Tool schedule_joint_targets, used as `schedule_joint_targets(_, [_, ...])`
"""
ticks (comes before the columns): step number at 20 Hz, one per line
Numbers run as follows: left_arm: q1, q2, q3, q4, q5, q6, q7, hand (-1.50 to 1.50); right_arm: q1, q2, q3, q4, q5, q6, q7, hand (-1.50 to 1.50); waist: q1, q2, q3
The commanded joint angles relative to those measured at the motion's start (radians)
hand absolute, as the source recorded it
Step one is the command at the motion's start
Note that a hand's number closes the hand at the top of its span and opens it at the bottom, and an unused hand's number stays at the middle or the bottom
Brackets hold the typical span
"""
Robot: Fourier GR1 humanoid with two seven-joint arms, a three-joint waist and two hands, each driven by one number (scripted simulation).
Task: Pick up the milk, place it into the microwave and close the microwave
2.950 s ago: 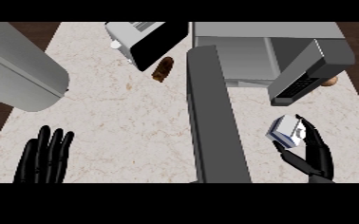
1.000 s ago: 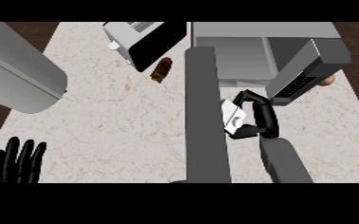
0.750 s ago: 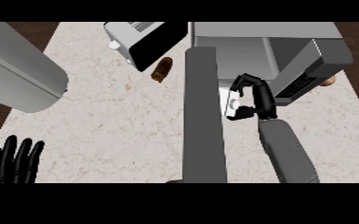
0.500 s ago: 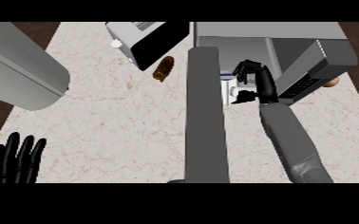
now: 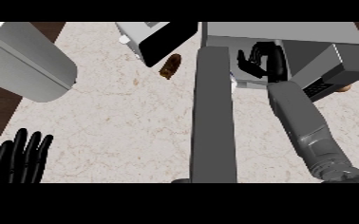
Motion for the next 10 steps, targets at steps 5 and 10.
schedule_joint_targets(5, [-0.013, -0.004, -0.038, 0.023, -0.055, 0.006, 0.003, -1.5, -0.071, -0.059, 0.015, 0.077, 0.079, -0.23, -0.054, 1.5, 0.033, 0.014, 0.001])
schedule_joint_targets(10, [-0.041, 0.003, -0.015, 0.016, -0.074, 0.018, 0.017, -1.5, -0.133, -0.039, 0.09, 0.179, 0.16, -0.191, 0.026, -1.5, 0.043, 0.016, 0.002])
